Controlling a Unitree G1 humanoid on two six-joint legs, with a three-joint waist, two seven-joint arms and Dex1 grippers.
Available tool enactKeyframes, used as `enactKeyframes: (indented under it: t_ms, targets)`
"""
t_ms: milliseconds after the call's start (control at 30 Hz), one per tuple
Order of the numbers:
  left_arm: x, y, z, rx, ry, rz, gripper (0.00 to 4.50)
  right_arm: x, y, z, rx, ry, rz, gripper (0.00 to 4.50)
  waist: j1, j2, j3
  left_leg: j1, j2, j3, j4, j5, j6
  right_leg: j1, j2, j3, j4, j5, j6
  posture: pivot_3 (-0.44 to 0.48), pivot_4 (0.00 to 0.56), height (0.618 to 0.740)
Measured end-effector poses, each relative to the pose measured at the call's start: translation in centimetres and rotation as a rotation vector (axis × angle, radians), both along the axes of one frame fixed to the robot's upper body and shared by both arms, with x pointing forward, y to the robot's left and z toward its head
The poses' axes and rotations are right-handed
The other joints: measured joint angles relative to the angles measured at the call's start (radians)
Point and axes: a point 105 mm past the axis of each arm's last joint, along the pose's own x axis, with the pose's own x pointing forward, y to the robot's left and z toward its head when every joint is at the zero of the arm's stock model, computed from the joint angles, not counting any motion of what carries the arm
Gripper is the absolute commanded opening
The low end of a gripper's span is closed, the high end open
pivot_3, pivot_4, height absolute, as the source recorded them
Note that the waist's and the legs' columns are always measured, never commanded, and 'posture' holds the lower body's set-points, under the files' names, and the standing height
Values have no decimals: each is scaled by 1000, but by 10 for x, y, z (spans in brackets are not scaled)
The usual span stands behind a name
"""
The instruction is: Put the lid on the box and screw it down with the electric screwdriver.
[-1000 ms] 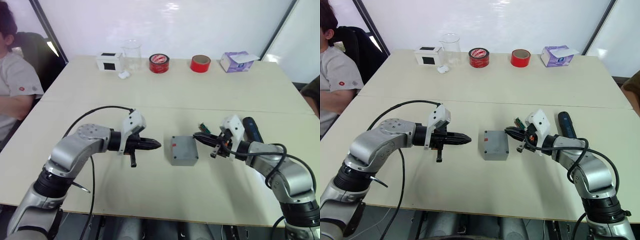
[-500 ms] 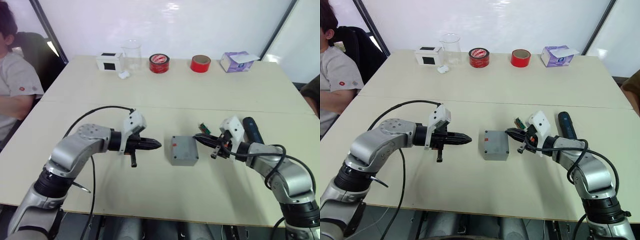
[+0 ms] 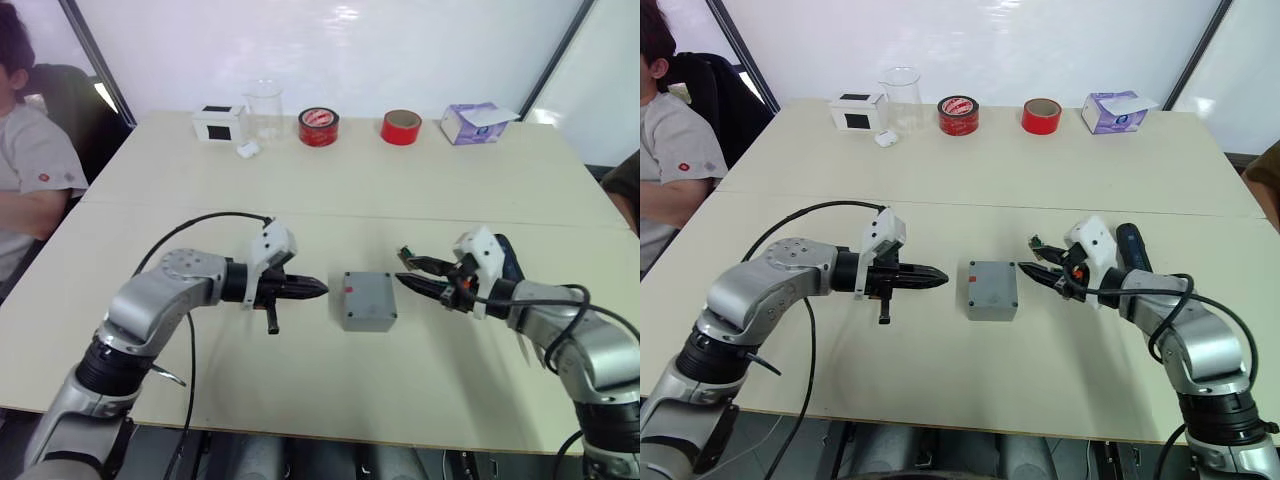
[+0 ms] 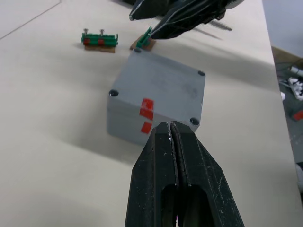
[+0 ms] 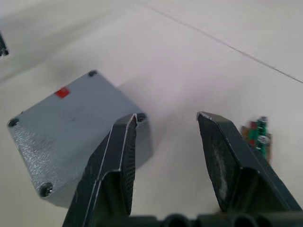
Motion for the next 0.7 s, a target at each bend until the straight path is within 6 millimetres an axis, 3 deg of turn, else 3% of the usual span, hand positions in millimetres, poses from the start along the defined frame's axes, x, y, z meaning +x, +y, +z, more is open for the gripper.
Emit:
enactKeyframes:
  t_ms: [67, 233, 300, 400, 467, 700]
  targets:
    - [1, -3, 5, -11, -14, -11, 0, 1, -9, 11, 4, 5, -17, 2691, 1, 0, 0, 0, 0, 0, 0, 0, 0, 0, 0, 0, 0, 0, 0, 0, 150, 740]
    - [-3, -14, 23, -36, -58, -86, 0, 9, -69, 41, -90, 89, -203, 4455, -1, 0, 0, 0, 0, 1, 0, 0, 0, 0, 0, 0, -1, -1, -2, 0, 150, 740]
    - [-11, -19, 25, -20, -76, -153, 0, 20, -97, 58, -67, 230, -385, 4455, -9, 2, 1, 0, 0, 3, 0, 0, 0, -2, 0, 3, -1, -2, -4, 0, 150, 740]
    - [-23, -29, 25, -16, -94, -242, 0, 10, -117, 67, -121, 415, -520, 4455, -8, 2, 0, 0, 1, 2, -2, 0, 0, -3, 1, 2, -1, -2, -5, 0, 150, 740]
    - [-26, -32, 23, -18, -86, -261, 0, 5, -115, 61, -165, 488, -517, 4455, -8, 2, 0, 0, 1, 1, -4, 0, 1, -3, 1, 1, -1, -3, -5, 0, 150, 740]
    - [-37, -51, 24, -76, -120, -287, 0, -10, -117, 8, -275, 764, -436, 4455, -5, 2, 0, 0, 0, 4, -2, 0, 1, -3, 0, 3, -2, -2, -3, 0, 150, 740]
